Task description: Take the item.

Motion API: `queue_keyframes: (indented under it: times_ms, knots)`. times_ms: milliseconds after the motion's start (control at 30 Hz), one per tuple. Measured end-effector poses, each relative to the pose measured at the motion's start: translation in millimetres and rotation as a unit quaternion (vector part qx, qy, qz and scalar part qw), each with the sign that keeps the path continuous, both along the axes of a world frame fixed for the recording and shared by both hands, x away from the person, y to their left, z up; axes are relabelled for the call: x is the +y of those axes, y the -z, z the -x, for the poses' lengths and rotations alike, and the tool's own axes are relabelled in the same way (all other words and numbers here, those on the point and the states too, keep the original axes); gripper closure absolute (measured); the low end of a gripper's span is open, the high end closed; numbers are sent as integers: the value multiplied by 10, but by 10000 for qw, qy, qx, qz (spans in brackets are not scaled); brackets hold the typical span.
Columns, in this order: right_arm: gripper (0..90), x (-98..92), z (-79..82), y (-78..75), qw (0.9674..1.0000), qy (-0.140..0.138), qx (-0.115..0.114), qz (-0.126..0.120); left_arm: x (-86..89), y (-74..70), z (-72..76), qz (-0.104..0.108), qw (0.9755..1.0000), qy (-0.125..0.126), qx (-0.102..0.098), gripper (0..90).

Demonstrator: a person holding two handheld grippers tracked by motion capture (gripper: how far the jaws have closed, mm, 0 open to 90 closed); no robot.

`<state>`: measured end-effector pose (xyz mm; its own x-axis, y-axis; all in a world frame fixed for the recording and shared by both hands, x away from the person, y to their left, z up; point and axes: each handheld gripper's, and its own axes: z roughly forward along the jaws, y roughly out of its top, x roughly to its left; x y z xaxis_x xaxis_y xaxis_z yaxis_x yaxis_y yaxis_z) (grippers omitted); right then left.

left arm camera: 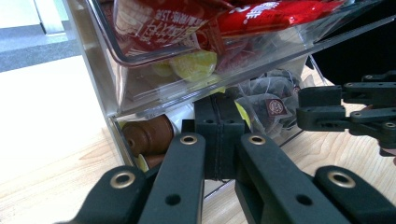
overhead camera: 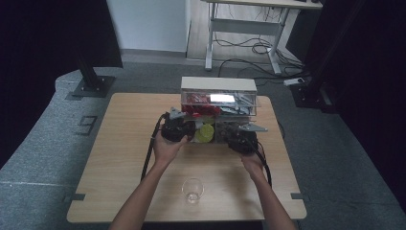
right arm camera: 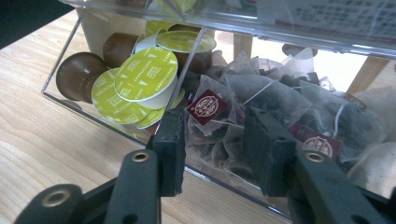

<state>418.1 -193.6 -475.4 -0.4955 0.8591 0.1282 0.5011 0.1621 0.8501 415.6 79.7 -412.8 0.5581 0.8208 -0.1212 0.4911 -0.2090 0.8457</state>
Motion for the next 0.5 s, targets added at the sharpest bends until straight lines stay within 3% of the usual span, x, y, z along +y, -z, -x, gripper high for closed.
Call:
queue_keyframes:
  times_ms: [333, 500]
  knots:
    - [646, 66, -109, 60, 9998, -52, 175, 13, 3, 7, 2, 34, 10000, 2, 5, 900]
    - [804, 74, -154, 108, 9996, -68, 263, 25, 6, 2, 0, 29, 10000, 9, 4, 900]
